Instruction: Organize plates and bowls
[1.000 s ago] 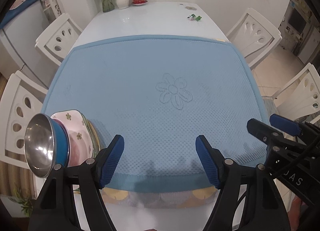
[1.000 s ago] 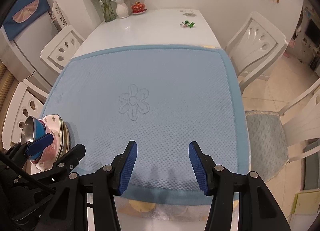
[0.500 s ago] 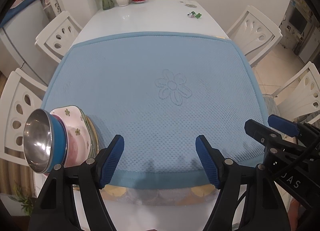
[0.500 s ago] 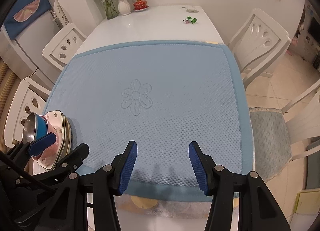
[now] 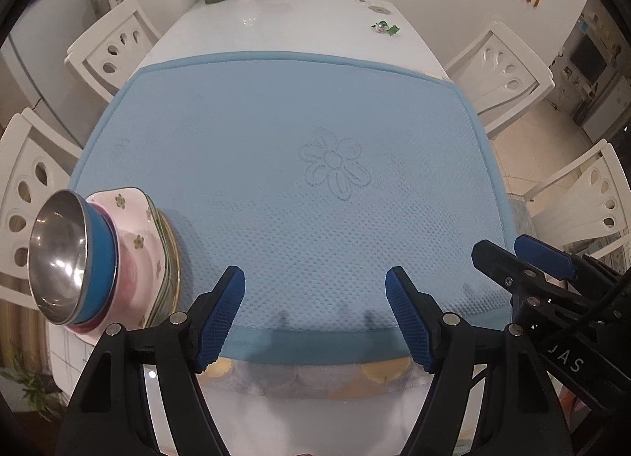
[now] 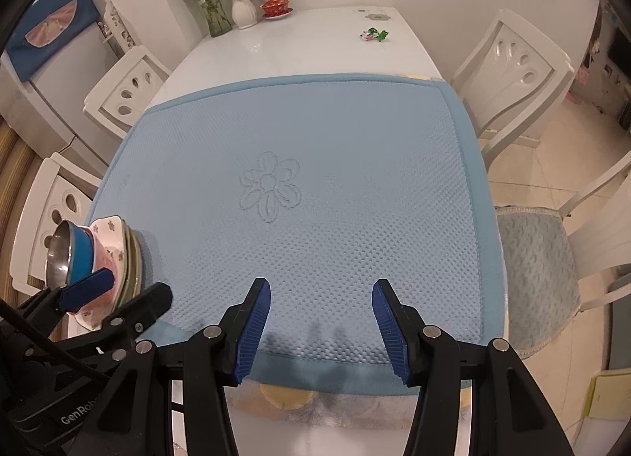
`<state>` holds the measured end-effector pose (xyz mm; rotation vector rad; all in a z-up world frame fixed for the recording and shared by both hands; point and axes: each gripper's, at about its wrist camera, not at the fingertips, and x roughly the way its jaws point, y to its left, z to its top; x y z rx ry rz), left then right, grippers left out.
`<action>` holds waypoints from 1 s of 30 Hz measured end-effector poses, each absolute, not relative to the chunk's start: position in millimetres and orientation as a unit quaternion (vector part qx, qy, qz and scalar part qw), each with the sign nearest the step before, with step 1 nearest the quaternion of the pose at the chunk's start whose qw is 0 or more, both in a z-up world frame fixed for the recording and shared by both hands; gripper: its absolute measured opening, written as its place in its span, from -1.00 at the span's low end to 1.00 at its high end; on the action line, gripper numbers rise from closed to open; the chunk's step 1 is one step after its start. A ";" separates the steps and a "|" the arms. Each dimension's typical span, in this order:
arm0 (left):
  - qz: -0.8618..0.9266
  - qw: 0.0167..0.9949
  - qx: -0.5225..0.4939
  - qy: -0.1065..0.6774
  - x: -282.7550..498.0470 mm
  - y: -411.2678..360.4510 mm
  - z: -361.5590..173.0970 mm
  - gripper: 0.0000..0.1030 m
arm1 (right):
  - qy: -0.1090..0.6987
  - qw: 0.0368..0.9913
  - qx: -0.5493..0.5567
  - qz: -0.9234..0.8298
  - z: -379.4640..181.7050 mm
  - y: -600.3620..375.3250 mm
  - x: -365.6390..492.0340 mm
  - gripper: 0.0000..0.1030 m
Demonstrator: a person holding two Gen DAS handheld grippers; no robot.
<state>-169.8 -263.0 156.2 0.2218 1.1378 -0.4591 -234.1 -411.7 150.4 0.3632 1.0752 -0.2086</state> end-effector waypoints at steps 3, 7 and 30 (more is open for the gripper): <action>-0.215 0.812 0.106 0.532 -169.4 -261.4 156.6 0.41 | 0.506 0.841 0.164 -0.099 152.0 -408.8 -233.8 0.01; -0.212 0.813 0.102 0.533 -168.5 -258.6 156.2 0.41 | 0.508 0.840 0.167 -0.097 149.8 -407.2 -233.8 0.01; -0.211 0.811 0.107 0.534 -163.5 -260.3 153.1 0.41 | 0.508 0.840 0.161 -0.098 149.3 -406.4 -232.3 0.01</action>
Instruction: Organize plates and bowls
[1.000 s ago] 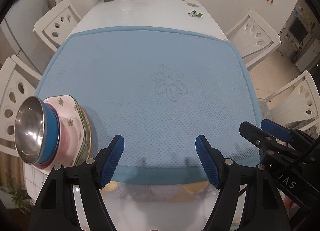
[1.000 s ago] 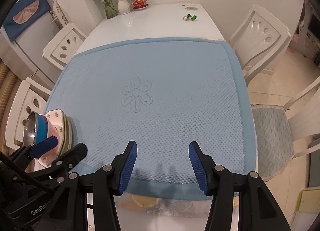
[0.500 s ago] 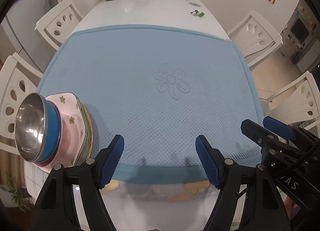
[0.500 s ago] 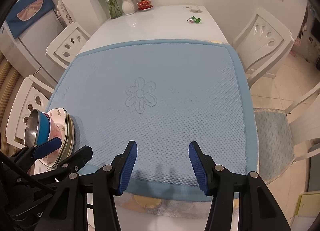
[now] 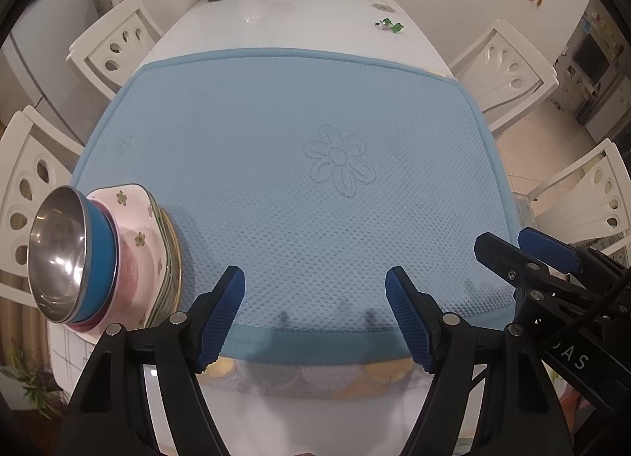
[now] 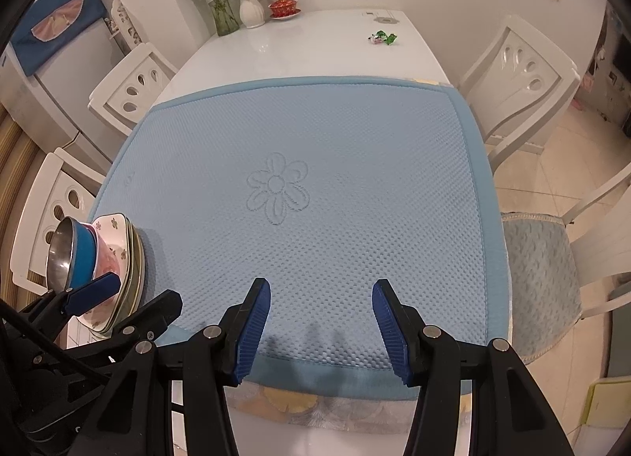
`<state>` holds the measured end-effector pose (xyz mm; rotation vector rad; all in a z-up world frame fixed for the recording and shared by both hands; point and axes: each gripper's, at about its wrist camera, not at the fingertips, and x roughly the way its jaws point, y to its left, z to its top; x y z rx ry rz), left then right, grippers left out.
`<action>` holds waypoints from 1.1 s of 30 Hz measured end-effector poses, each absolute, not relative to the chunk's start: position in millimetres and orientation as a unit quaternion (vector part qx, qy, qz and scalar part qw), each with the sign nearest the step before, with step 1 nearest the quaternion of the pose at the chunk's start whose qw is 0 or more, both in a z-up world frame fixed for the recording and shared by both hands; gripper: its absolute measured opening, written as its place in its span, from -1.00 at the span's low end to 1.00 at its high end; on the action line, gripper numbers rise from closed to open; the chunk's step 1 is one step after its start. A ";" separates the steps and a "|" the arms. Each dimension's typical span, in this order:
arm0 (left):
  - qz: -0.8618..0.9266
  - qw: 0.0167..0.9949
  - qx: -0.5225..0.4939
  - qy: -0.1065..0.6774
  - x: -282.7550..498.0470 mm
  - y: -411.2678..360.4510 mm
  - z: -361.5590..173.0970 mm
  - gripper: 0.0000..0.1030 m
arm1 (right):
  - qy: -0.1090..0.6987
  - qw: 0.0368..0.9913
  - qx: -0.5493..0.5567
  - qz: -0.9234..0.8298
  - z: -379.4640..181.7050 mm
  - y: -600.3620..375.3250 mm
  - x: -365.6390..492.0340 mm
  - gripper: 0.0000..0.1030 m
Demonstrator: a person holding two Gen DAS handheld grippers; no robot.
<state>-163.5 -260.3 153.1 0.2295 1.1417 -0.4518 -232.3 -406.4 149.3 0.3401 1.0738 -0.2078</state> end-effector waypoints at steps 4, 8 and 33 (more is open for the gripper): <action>-0.214 0.810 0.109 0.535 -162.6 -262.7 152.2 0.41 | 0.508 0.840 0.162 -0.100 148.2 -410.7 -230.4 0.01; -0.215 0.810 0.114 0.533 -162.5 -265.6 151.6 0.41 | 0.508 0.840 0.163 -0.103 147.3 -413.3 -229.0 0.01; -0.217 0.809 0.122 0.533 -156.8 -267.1 150.7 0.41 | 0.502 0.844 0.151 -0.114 152.2 -412.0 -223.7 0.01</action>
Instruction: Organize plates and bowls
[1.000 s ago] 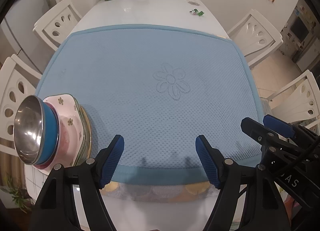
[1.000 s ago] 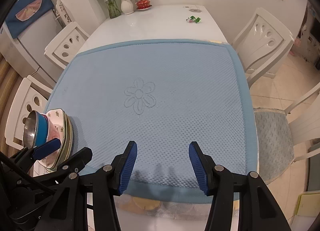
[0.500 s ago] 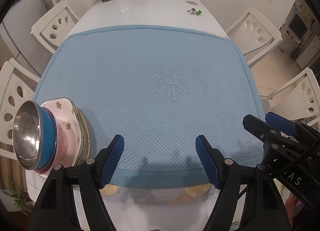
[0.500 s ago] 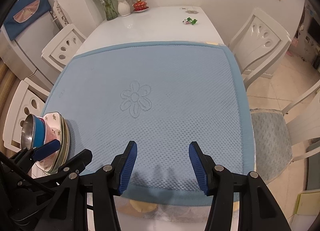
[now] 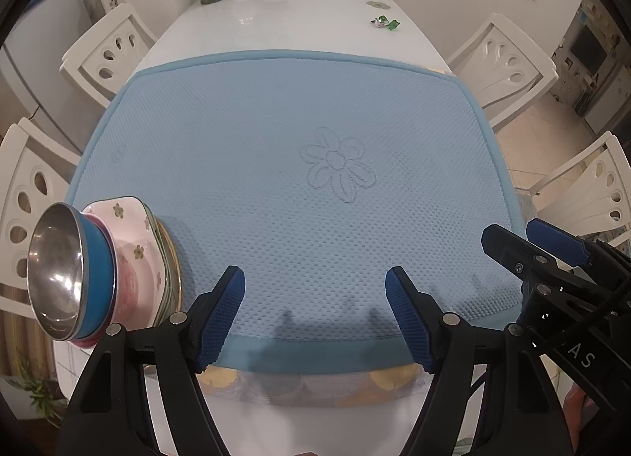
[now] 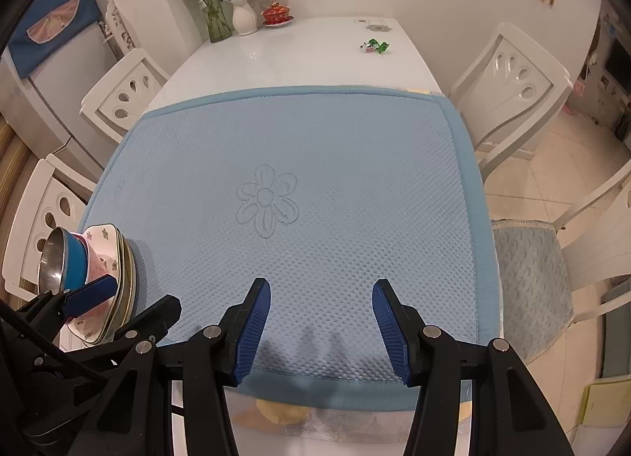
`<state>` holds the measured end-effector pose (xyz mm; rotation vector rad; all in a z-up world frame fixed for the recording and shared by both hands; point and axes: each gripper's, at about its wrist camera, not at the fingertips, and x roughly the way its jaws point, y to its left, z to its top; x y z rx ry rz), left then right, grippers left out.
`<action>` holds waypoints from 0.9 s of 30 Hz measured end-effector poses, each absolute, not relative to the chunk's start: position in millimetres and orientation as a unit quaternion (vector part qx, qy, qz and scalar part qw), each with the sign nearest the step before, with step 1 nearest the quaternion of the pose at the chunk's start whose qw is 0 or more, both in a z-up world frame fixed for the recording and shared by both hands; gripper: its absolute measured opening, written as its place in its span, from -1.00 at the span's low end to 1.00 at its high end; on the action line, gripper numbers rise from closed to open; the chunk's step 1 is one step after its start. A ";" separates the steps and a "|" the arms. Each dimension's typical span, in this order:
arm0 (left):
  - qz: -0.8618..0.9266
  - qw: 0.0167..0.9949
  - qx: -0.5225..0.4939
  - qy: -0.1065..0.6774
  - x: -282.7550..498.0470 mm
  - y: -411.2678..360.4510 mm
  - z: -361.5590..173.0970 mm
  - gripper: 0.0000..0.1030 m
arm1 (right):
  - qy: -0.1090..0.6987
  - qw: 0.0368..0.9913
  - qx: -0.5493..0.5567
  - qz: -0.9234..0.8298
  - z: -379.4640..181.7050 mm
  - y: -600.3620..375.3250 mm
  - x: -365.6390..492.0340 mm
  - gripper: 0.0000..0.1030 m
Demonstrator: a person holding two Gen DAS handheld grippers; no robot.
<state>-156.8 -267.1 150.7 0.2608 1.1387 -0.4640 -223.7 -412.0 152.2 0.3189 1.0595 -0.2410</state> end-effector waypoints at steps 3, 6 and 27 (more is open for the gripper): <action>-0.218 0.808 0.123 0.533 -156.6 -266.4 150.5 0.41 | 0.500 0.845 0.149 -0.119 152.4 -411.9 -223.6 0.01; -0.219 0.808 0.125 0.533 -156.7 -265.5 150.5 0.41 | 0.499 0.846 0.146 -0.121 152.0 -410.2 -223.2 0.01; -0.214 0.813 0.134 0.525 -158.3 -265.6 152.1 0.41 | 0.494 0.848 0.148 -0.121 154.0 -408.1 -227.4 0.01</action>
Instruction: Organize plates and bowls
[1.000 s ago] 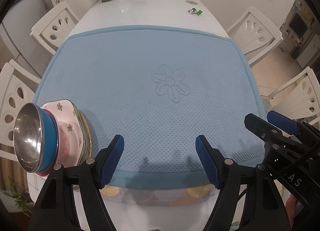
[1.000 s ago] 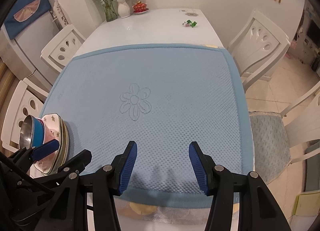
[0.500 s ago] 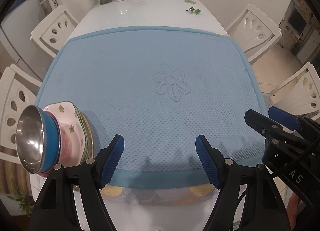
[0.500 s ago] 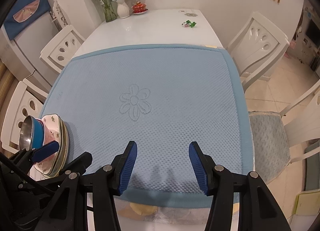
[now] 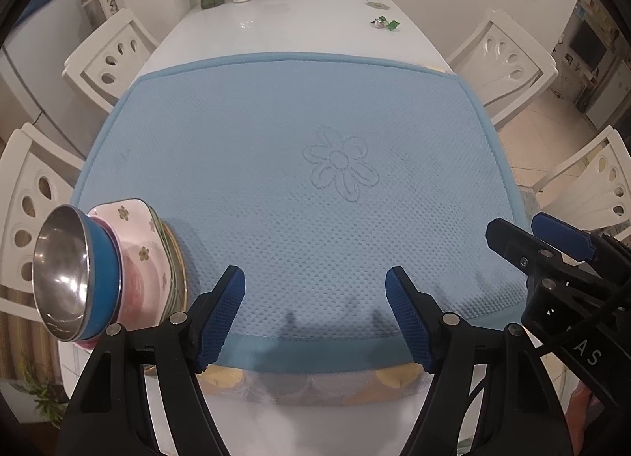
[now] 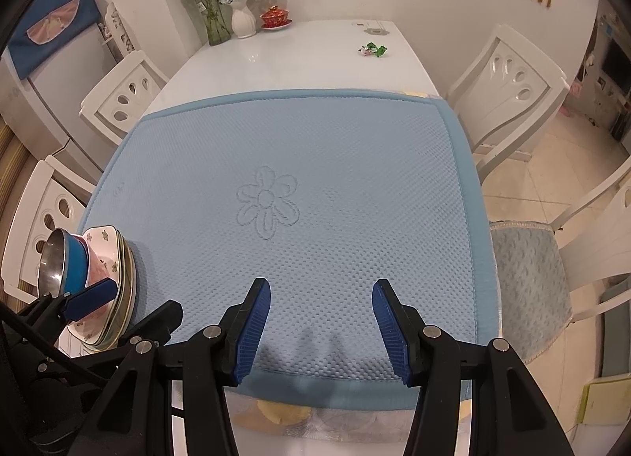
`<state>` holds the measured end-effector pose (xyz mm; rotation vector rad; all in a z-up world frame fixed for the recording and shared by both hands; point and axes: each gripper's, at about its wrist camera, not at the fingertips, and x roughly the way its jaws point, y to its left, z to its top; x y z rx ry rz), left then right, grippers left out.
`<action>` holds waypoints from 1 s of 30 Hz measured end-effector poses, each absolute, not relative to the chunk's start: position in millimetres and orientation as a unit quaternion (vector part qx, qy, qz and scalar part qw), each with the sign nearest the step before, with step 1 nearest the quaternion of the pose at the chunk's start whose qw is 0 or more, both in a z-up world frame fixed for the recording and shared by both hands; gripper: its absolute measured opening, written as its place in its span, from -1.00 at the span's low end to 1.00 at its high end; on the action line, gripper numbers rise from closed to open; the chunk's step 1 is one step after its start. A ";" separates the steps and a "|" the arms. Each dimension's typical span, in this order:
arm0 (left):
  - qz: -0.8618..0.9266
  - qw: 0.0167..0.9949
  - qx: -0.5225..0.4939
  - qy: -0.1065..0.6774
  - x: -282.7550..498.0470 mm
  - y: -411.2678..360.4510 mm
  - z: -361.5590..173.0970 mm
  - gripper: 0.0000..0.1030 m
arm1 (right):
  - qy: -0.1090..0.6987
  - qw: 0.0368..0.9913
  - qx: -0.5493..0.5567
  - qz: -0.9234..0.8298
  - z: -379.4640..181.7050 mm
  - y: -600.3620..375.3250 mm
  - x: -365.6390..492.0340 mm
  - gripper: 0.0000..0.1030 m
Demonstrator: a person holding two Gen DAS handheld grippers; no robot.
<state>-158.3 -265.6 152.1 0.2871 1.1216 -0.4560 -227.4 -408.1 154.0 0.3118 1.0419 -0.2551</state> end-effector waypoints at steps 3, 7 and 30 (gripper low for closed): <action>-0.212 0.814 0.135 0.524 -158.5 -266.7 152.4 0.41 | 0.493 0.849 0.147 -0.121 154.6 -406.8 -227.3 0.01; -0.211 0.816 0.139 0.519 -158.7 -268.0 153.3 0.41 | 0.490 0.851 0.143 -0.123 156.0 -406.7 -226.3 0.01; -0.207 0.827 0.140 0.504 -154.5 -275.1 162.8 0.41 | 0.477 0.858 0.141 -0.127 165.0 -415.3 -222.5 0.01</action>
